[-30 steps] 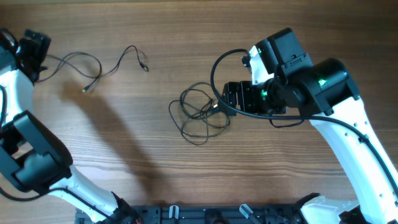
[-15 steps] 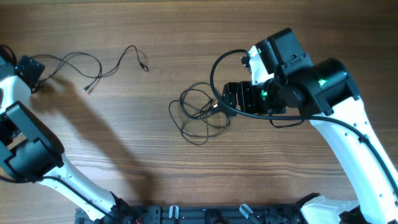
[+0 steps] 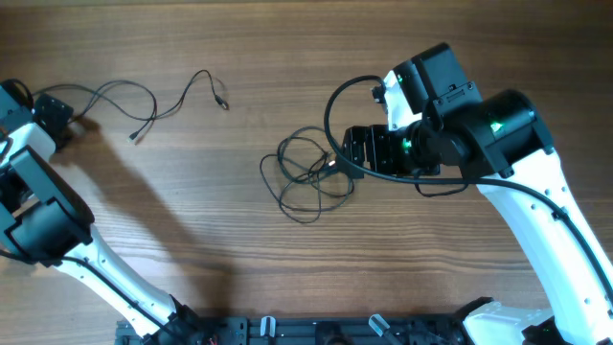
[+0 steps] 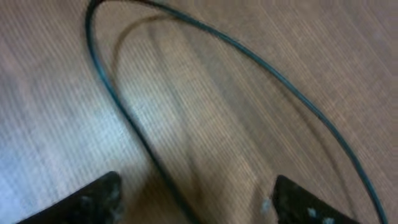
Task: Untangle cables
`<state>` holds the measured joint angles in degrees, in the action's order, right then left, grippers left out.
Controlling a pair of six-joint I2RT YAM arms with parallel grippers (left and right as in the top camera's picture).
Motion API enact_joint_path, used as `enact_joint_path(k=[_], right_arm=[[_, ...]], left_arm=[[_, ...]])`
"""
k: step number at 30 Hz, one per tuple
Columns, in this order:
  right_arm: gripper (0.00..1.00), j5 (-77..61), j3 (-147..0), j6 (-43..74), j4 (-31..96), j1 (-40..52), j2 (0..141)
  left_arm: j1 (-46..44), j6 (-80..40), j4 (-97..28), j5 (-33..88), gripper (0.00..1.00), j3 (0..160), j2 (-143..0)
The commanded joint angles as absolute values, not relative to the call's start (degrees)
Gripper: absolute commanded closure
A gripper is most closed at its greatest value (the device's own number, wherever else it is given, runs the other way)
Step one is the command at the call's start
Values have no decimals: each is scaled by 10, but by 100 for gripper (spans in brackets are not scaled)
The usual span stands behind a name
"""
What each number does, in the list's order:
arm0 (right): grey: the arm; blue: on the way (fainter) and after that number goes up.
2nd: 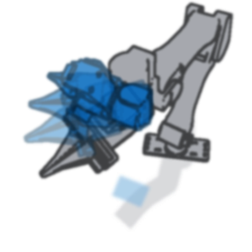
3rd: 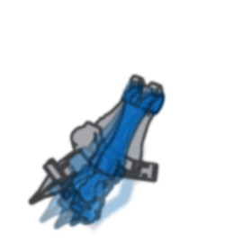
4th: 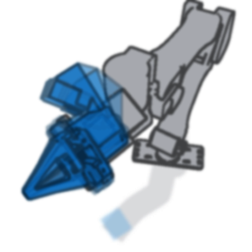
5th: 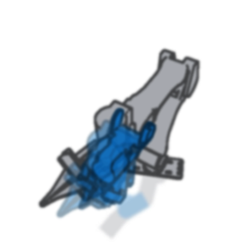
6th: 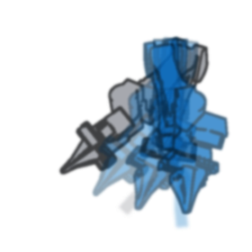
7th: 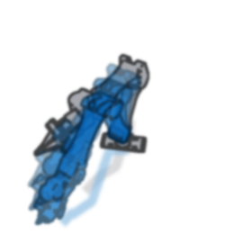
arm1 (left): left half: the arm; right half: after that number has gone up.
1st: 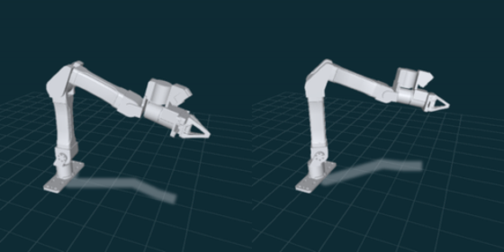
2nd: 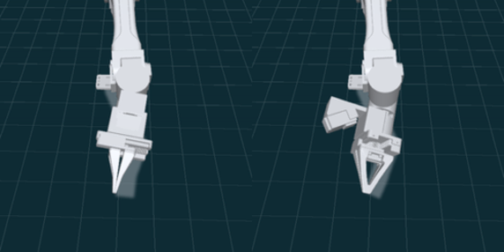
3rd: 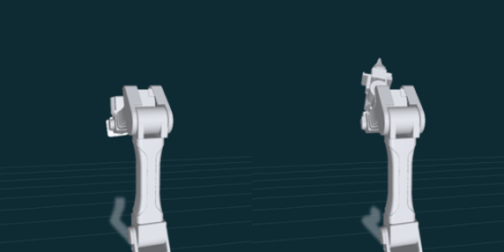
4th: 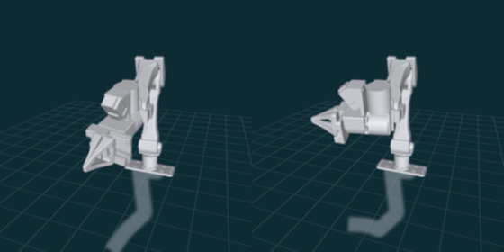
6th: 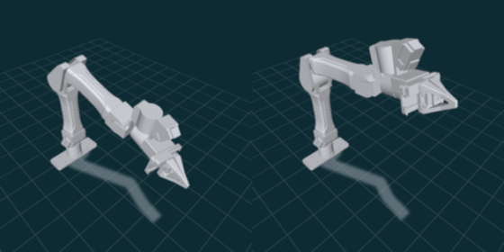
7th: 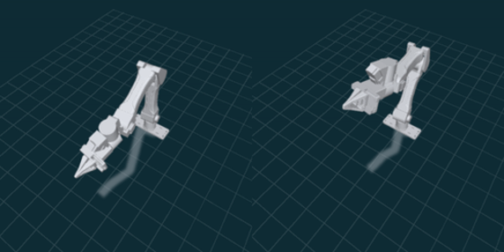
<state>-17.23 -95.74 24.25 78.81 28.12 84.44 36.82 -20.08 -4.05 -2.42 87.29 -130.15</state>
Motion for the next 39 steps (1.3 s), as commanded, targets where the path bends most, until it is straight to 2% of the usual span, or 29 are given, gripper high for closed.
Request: enact_joint_path(k=[1,4,7,9,11,15,16,17,18,19,28,39], right_arm=[[0,-163,-960,257,785,281,852],[1,-163,-960,270,785,281,852],[0,-163,-960,272,785,281,852],[0,-163,-960,273,785,281,852],[0,-163,-960,282,785,281,852],[0,-161,-960,292,783,281,852],[0,-161,-960,292,783,281,852],[0,-161,-960,292,783,281,852],[0,-161,-960,291,783,281,852],[0,-161,-960,291,783,281,852],[0,-162,-960,285,786,281,852],[0,-161,-960,270,784,281,852]], left_arm=[[371,-200,-7,-11,35,873,-1326],[370,-201,29,-4,44,874,-1333],[370,-214,76,11,81,874,-1339],[370,-241,130,17,95,875,-1339],[370,-245,176,50,96,897,-1338],[369,-274,162,102,96,995,-1337],[369,-281,153,116,95,1025,-1337],[368,-282,137,133,72,1061,-1337],[367,-282,120,133,41,1077,-1337],[365,-284,96,132,0,1090,-1337],[364,-269,-123,133,0,1087,-1348],[349,-173,-330,127,0,1087,-1348]])
